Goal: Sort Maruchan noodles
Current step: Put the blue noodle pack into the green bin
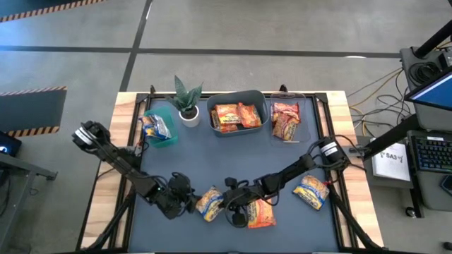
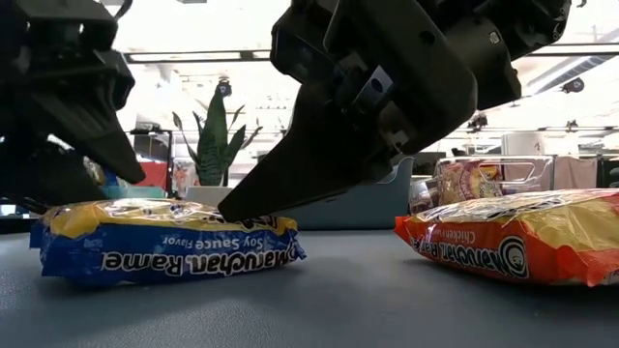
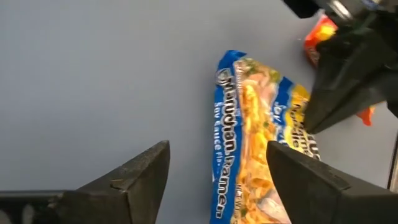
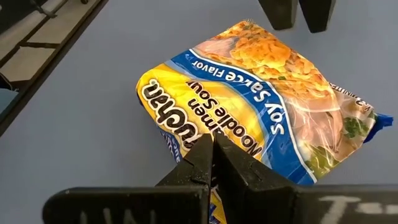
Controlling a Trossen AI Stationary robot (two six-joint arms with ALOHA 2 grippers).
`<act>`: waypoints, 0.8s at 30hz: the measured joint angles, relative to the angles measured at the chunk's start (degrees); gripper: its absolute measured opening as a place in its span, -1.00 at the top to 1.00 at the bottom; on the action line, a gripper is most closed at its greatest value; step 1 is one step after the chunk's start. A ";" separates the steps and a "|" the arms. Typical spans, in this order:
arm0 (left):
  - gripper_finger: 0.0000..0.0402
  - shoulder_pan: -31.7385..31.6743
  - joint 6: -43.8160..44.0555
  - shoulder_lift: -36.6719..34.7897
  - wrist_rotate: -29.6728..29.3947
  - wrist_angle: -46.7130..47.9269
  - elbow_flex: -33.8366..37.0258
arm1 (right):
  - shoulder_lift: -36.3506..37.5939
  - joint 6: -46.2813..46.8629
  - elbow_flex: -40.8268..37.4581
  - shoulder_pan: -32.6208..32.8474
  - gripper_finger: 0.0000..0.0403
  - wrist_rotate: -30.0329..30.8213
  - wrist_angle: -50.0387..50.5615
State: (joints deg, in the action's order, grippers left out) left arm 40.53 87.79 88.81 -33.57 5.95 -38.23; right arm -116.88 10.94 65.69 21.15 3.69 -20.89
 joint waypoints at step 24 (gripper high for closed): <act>-0.24 -0.19 -8.09 9.98 4.88 -32.65 6.41 | -1.11 0.58 -0.24 -0.02 0.96 0.38 -2.39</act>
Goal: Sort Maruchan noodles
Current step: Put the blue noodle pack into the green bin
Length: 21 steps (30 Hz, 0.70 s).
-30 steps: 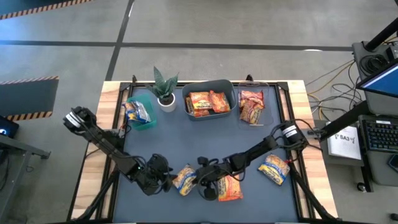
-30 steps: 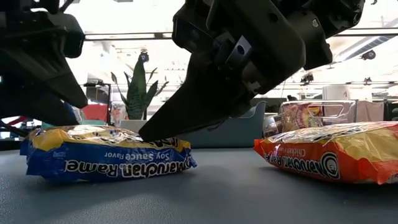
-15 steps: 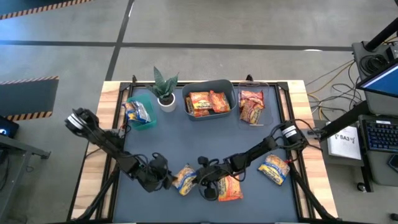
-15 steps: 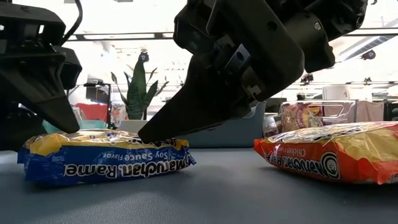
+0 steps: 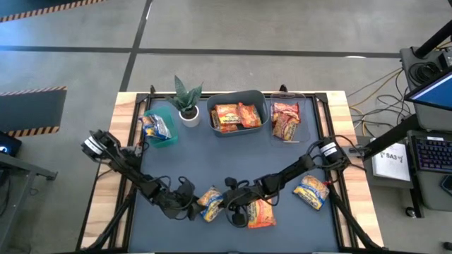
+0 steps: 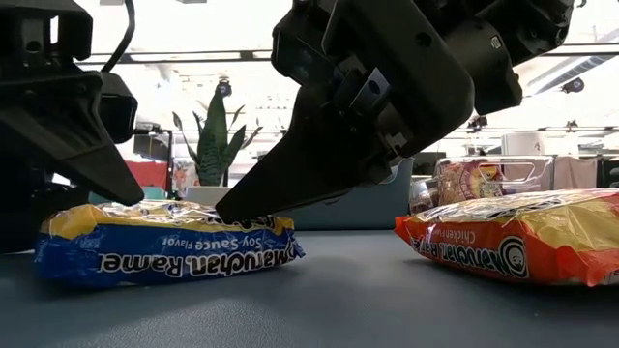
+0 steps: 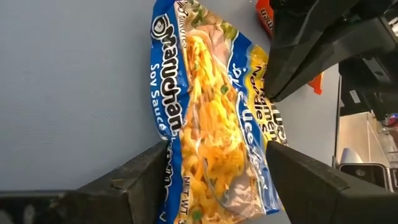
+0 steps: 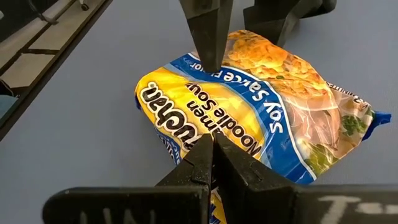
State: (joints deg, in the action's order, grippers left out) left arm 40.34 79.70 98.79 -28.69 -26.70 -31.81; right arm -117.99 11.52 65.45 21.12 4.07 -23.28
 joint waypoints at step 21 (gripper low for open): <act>0.26 -0.13 0.16 -1.01 0.59 -0.02 0.09 | 4.07 0.90 -0.22 -0.07 0.67 0.11 2.38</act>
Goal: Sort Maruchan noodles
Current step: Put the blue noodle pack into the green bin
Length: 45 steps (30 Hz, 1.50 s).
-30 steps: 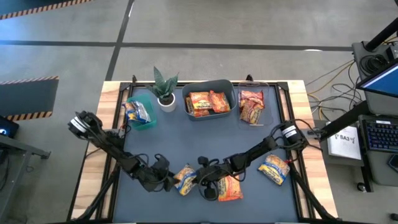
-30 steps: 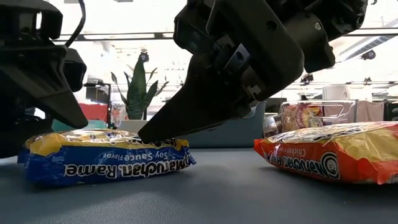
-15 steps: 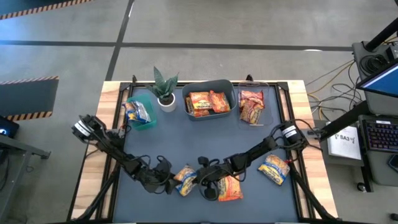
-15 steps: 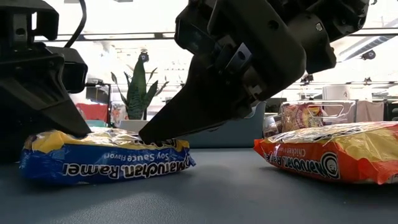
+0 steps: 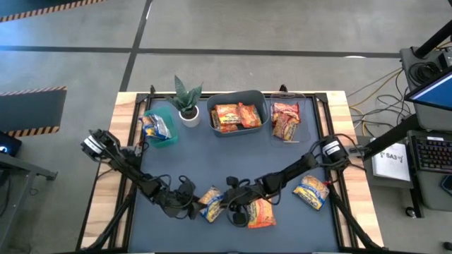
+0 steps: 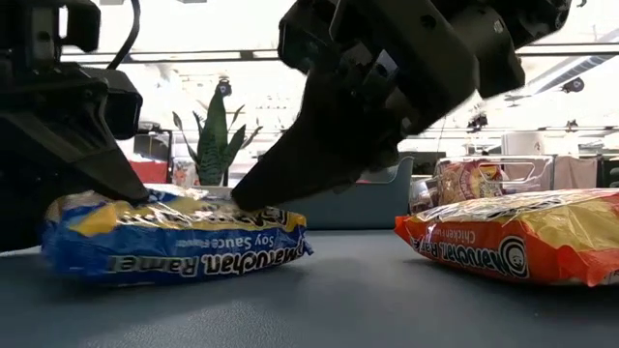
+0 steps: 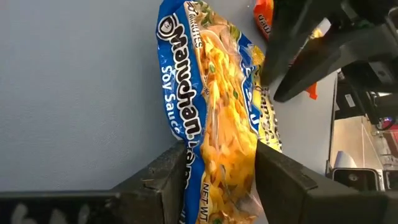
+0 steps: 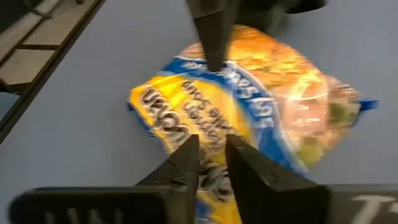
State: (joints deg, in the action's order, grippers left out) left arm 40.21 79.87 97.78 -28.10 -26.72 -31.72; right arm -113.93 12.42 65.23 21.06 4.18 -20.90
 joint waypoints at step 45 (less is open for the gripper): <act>0.38 -17.27 7.47 -29.65 -5.02 106.34 -30.04 | 45.39 -15.12 -19.98 -9.79 0.14 17.40 16.44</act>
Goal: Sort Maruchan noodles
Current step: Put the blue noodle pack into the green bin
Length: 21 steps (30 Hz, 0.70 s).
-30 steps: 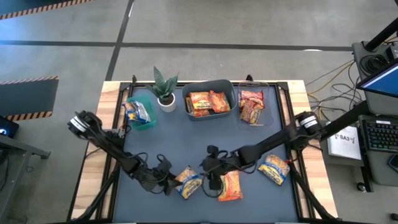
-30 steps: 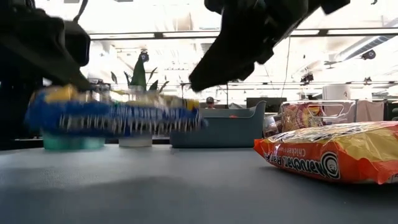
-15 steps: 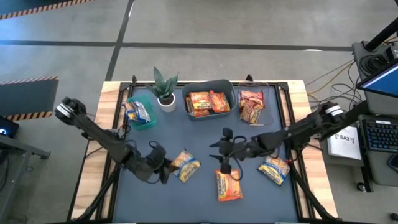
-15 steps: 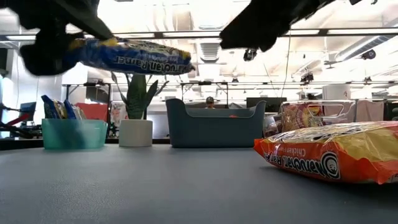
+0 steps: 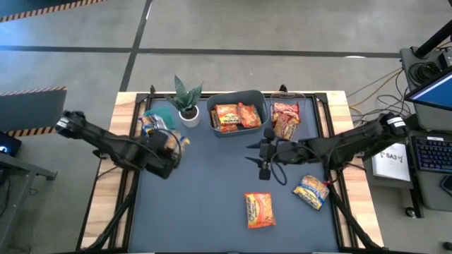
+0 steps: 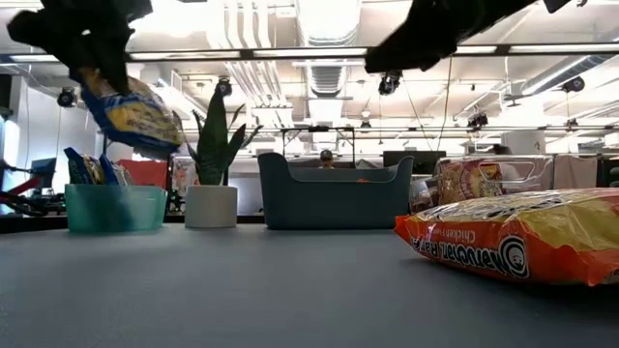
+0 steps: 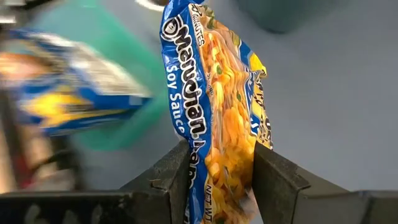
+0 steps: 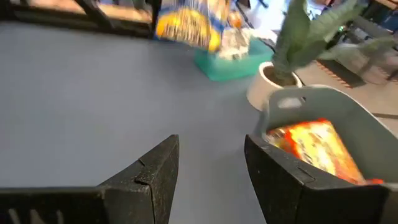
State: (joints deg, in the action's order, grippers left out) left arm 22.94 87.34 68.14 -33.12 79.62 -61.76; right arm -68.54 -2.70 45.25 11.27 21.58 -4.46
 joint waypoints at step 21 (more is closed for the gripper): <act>0.38 -15.56 0.75 -1.99 -0.98 10.42 0.57 | 3.46 -1.94 -0.04 -6.08 0.14 -0.09 10.12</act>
State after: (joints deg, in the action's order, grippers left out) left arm 7.38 88.09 66.15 -34.10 90.04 -61.19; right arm -65.08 -4.65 45.21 5.19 21.49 5.66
